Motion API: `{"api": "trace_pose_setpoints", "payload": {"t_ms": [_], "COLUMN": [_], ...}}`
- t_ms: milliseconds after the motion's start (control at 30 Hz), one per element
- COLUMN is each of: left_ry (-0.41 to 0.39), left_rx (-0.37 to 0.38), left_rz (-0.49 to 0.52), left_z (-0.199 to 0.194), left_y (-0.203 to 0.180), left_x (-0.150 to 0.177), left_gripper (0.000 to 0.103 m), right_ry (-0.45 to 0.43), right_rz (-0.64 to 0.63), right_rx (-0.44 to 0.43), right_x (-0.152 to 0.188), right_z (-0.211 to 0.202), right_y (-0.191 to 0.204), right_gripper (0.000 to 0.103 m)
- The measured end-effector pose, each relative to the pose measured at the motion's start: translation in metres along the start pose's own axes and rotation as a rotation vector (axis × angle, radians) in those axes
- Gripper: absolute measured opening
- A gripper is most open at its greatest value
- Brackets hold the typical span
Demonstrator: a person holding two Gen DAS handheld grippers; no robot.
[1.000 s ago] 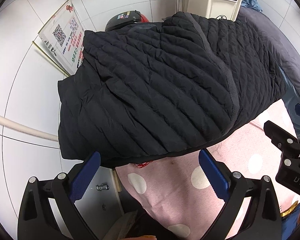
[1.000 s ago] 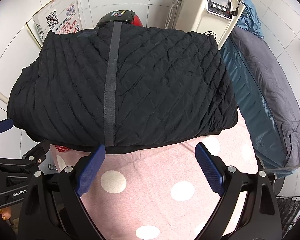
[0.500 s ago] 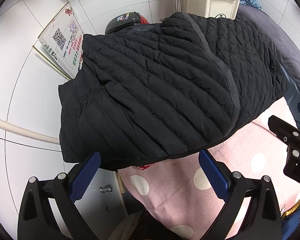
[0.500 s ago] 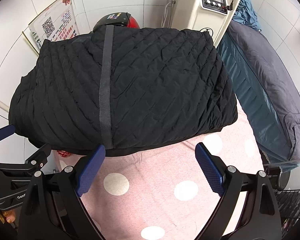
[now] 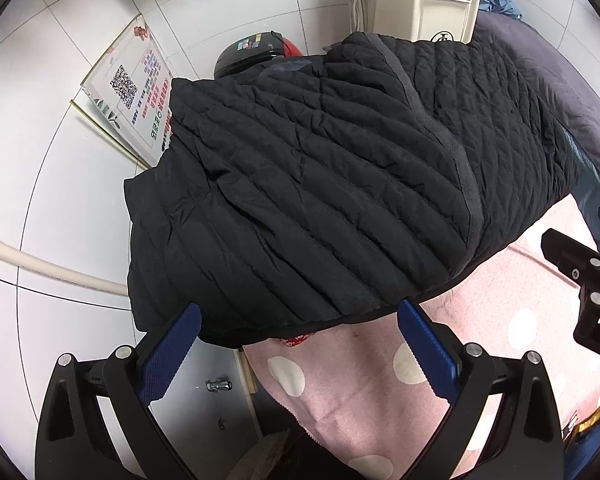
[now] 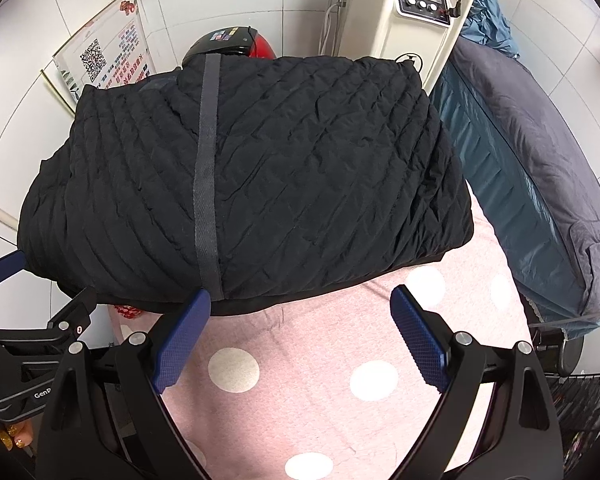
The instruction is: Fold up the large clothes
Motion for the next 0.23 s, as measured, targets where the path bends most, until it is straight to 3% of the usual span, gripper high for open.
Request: {"api": "trace_pose_setpoints", "payload": {"t_ms": [233], "left_ry": [0.007], "left_rx": [-0.002], "left_rz": [0.003], "left_z": [0.0008], "left_y": [-0.0004], "left_x": [0.0019], "left_gripper": [0.097], "right_ry": [0.007], "right_rz": [0.014], "right_rx": [-0.015], "right_x": [0.0004], "right_z": [0.0032], "right_y": [-0.0011], "right_gripper": [0.09]}}
Point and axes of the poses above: each gripper's, at about its wrist camera, not at the fingertips, and z roughly the way its jaws point, y to its left, x to its underside, the point moved 4 cm from there along z, roughly the way its jaws point
